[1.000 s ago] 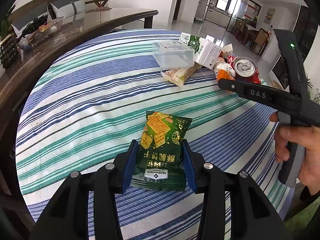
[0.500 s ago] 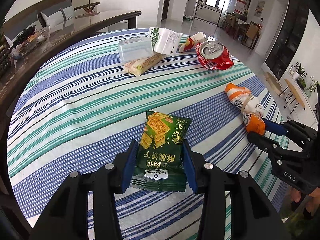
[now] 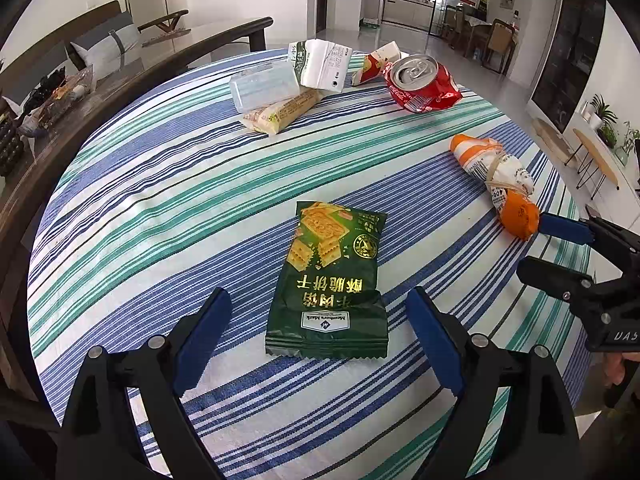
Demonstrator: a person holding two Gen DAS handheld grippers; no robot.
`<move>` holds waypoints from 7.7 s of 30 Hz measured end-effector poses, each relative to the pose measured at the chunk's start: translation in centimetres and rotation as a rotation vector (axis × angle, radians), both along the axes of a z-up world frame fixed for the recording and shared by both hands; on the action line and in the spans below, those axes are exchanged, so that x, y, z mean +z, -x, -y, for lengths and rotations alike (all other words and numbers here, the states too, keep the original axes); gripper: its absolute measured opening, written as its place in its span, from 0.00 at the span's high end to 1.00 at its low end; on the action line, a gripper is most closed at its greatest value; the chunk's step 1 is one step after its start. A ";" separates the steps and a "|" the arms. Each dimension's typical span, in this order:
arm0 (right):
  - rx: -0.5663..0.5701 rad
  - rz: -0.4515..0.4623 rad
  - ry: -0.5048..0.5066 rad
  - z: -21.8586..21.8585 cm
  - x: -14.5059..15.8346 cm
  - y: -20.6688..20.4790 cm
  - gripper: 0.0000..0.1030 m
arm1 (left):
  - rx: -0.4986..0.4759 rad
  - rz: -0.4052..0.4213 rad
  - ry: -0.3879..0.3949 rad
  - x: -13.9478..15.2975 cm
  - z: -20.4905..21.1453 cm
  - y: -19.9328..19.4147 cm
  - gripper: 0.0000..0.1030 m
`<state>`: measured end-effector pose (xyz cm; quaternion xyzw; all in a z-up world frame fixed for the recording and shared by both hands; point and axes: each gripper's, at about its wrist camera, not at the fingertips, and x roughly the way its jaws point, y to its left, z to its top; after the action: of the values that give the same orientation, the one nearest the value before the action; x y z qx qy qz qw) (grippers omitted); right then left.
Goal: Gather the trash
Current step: 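Lift the cracker packet with the left gripper while the right gripper lifts the roll, then carry both items over the blue wastebasket and open both grippers to drop them, then move both tools back over the table toward the remaining trash, then grasp the clear plastic box with the left gripper while the right gripper grasps the red can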
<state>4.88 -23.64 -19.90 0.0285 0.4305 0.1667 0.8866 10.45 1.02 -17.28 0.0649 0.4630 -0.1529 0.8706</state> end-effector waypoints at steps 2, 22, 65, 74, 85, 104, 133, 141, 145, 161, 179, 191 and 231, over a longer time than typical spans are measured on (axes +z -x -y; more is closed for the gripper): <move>-0.002 -0.006 -0.024 0.3 0.0 0.1 0.25 | -0.010 0.004 -0.013 -0.1 0.1 0.0 0.11; -0.019 -0.029 -0.040 1.3 0.2 -0.1 0.24 | -0.008 0.010 -0.024 -0.5 0.2 -0.2 0.04; -0.125 -0.045 -0.009 8.8 6.5 -3.8 0.60 | -0.180 -0.013 0.150 5.4 5.9 -1.5 0.66; -0.324 -0.022 0.019 20.8 7.5 -1.2 0.60 | -0.343 -0.033 0.241 7.8 17.1 -0.9 0.66; -0.533 -0.067 0.097 32.6 3.3 1.0 0.59 | -0.538 -0.070 0.248 6.6 33.4 0.9 0.66; -0.638 -0.161 -0.044 40.6 -2.0 0.9 0.58 | -0.555 -0.210 0.177 -4.7 45.9 -2.3 0.65; -0.369 0.153 0.166 22.9 3.5 1.2 0.05 | -0.276 0.043 0.004 1.1 22.8 0.9 0.07; -0.197 0.115 0.148 12.2 1.6 0.5 0.05 | -0.077 0.060 -0.056 0.9 11.3 -1.5 0.07; -0.127 0.102 0.140 7.6 1.5 0.0 0.04 | 0.014 0.026 -0.040 0.3 6.7 -3.0 0.07; -0.080 0.005 0.165 0.7 -0.3 -4.2 0.04 | 0.046 0.006 -0.025 -0.8 3.0 -3.3 0.04; -0.101 -0.005 0.199 -0.3 -0.9 -4.7 0.05 | 0.068 0.024 0.049 5.3 -0.5 -8.7 0.04; -0.102 -0.004 0.200 -0.3 -0.9 -4.7 0.05 | 0.160 -0.115 0.135 4.0 0.6 -23.8 0.11; -0.106 0.057 0.002 2.1 4.1 -9.9 0.05 | -0.007 0.018 0.005 -1.3 0.4 -4.5 0.13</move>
<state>14.74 -25.74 -15.76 0.0456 0.4032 0.1198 0.9061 14.97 0.60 -18.54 0.0657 0.4548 -0.1565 0.8743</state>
